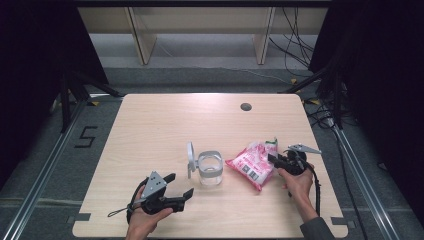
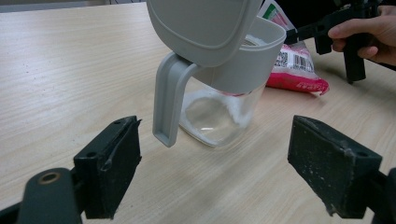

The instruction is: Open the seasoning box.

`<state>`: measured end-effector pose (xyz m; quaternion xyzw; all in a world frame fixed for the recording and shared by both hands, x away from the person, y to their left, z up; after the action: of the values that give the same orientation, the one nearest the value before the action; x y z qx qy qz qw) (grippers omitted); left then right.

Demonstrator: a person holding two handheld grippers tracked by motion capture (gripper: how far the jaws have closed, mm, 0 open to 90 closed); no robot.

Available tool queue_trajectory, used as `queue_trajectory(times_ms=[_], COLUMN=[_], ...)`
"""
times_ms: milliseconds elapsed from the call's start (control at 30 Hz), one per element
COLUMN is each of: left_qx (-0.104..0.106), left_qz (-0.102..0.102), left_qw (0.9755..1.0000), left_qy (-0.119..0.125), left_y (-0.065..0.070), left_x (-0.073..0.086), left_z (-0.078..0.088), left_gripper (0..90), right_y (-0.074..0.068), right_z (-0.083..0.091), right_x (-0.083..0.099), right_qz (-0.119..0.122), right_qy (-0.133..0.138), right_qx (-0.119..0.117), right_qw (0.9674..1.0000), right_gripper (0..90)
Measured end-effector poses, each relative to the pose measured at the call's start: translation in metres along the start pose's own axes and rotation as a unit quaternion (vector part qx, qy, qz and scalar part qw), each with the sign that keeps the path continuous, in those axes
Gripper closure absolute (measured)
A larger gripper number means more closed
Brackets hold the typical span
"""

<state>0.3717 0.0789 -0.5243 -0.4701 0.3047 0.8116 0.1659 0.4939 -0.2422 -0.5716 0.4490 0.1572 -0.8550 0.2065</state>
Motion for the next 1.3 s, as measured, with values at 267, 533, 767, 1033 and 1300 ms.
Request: queue_trajectory(times_ms=[267,533,767,1033,1300], left_qx=[0.002,0.003,0.020,0.022,0.038], left_qz=[0.000,0.002,0.023,0.000,-0.018], left_qw=[1.0000,1.0000,0.9995,0.9997,0.9991], left_qy=[0.001,0.001,-0.001,-0.011,-0.005], left_y=[0.000,0.000,0.010,0.025,0.043], left_x=[0.000,0.001,0.001,0.003,-0.001], left_z=[0.000,-0.001,0.000,-0.001,0.001], left_gripper=[16.6,16.6,17.2,17.2,17.1], right_y=[-0.008,-0.017,-0.023,-0.040,-0.066], right_z=[0.004,0.014,0.021,0.036,0.049], right_x=[-0.005,-0.021,-0.032,-0.057,-0.075], right_qz=[0.009,0.020,0.034,0.064,0.069], right_qy=[0.002,0.032,0.059,0.098,0.122], right_qx=[-0.015,-0.033,-0.044,-0.057,-0.081], right_qw=[0.9999,0.9988,0.9967,0.9915,0.9868], right_gripper=[89.7,90.0,90.0,90.0,90.0])
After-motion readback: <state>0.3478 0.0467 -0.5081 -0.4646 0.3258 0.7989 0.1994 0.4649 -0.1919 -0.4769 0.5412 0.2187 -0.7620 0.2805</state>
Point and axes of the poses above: each handheld gripper's, and its own axes: z roughly backward along the jaws, x roughly out of its underside, y roughly to its right, the point moved 10 cm from there along -z, roughly forward along the jaws, and after that the axes turned 13 degrees about z, right-handed, at the moved point
